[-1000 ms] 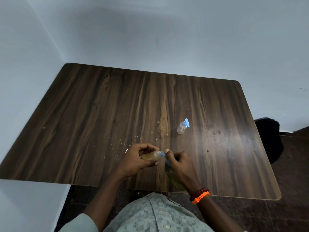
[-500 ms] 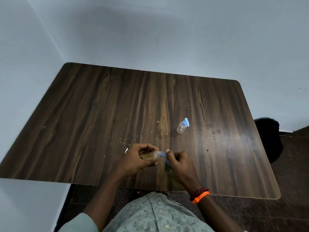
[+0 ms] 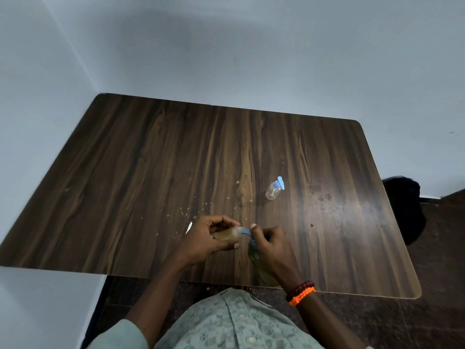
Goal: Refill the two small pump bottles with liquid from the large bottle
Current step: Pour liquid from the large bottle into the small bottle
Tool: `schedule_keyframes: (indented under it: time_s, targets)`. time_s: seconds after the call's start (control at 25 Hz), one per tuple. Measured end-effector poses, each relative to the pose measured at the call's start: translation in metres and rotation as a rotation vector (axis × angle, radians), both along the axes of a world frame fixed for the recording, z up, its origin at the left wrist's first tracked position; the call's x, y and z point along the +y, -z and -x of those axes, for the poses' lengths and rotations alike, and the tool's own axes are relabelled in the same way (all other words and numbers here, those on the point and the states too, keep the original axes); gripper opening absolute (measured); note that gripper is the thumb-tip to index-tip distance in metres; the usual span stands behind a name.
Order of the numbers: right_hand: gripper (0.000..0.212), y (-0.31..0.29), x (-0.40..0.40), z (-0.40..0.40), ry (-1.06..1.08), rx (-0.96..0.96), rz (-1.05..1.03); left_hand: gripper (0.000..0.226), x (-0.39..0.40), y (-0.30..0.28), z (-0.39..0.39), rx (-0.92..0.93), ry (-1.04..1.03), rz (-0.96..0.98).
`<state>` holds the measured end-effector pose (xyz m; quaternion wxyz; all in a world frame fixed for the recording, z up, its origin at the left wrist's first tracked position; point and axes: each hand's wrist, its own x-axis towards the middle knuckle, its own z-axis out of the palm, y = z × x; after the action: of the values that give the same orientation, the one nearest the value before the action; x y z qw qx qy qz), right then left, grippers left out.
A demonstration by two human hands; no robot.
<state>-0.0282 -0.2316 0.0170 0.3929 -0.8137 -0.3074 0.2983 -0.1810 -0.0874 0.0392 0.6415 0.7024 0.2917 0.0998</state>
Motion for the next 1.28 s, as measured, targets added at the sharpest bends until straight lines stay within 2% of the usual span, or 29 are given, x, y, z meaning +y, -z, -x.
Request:
schedule_keyframes:
  time_s: [0.2, 0.4, 0.56, 0.76, 0.96, 1.2, 1.28]
  targets:
    - [0.089, -0.001, 0.000, 0.000, 0.011, 0.009, -0.014, 0.039, 0.002, 0.000, 0.000, -0.018, -0.019, 0.004]
    - [0.078, 0.001, -0.001, -0.001, -0.017, -0.035, 0.033, 0.037, -0.002, -0.001, -0.001, 0.001, 0.001, 0.001]
    - [0.091, 0.004, 0.000, 0.000, -0.006, -0.009, 0.024, 0.038, 0.000, -0.002, 0.000, -0.012, -0.009, -0.004]
    - [0.077, -0.007, 0.000, 0.001, -0.025, -0.036, 0.008, 0.036, -0.001, -0.001, -0.001, -0.001, -0.002, 0.014]
    - [0.103, -0.011, 0.001, 0.000, -0.026, 0.023, -0.040, 0.038, 0.000, -0.001, -0.001, -0.015, -0.017, 0.023]
    - [0.075, -0.006, 0.000, 0.001, -0.008, -0.016, 0.001, 0.037, -0.001, -0.001, -0.001, 0.011, 0.005, 0.015]
    - [0.081, -0.006, 0.001, 0.001, -0.007, -0.002, 0.002, 0.037, -0.001, 0.000, -0.001, 0.003, 0.002, 0.018]
